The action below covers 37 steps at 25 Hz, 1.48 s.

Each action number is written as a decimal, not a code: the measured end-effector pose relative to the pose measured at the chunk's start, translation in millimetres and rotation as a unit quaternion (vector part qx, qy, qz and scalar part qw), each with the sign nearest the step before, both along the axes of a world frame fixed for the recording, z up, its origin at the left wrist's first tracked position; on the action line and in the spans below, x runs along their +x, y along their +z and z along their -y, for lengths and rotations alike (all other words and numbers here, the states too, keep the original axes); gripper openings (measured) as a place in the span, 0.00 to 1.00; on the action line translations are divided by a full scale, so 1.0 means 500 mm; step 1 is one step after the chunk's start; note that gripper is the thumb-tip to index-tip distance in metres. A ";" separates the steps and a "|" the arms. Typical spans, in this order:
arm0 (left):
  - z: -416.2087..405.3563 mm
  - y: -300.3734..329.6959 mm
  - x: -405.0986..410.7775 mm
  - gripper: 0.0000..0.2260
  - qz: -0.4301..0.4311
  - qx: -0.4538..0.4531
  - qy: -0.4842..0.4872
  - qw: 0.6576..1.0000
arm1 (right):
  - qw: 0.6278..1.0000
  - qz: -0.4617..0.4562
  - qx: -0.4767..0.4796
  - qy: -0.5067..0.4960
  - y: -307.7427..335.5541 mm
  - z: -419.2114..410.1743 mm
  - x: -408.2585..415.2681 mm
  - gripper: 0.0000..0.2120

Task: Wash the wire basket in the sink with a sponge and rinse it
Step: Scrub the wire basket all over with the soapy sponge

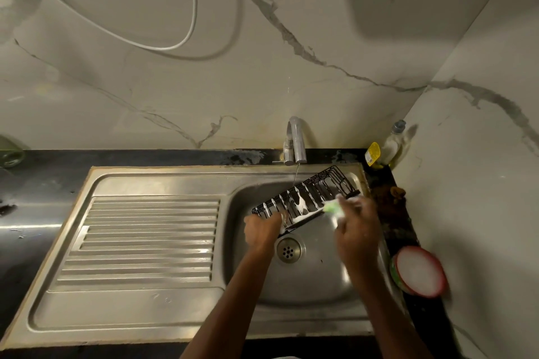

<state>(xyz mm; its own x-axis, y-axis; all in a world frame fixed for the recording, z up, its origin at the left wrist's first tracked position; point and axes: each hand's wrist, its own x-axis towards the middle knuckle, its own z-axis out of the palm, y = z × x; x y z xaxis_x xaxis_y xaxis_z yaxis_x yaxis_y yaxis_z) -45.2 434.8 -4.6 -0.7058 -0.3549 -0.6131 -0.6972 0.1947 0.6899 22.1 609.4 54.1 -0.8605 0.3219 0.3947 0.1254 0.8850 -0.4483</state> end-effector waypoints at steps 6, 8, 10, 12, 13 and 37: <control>0.006 0.098 0.032 0.33 -0.012 -0.015 -0.040 0.999 | 0.999 -0.012 0.043 0.005 -0.007 0.041 -0.022 0.20; 0.011 0.089 0.039 0.31 -0.022 -0.006 -0.046 0.999 | 0.988 -0.026 0.116 0.101 -0.015 0.072 -0.011 0.20; 0.016 0.082 0.049 0.33 -0.031 0.008 -0.043 0.999 | 0.989 -0.033 0.118 0.081 0.008 0.041 -0.034 0.19; 0.016 0.085 0.056 0.33 -0.039 0.002 -0.038 0.998 | 0.997 -0.006 0.071 -0.028 0.032 -0.001 -0.059 0.22; 0.017 0.087 0.059 0.32 -0.043 -0.011 -0.039 0.998 | 0.996 0.004 0.053 -0.076 0.033 -0.013 -0.068 0.24; 0.042 0.068 0.050 0.35 -0.031 -0.001 0.014 0.999 | 0.998 0.018 0.000 -0.060 -0.004 0.020 -0.022 0.16</control>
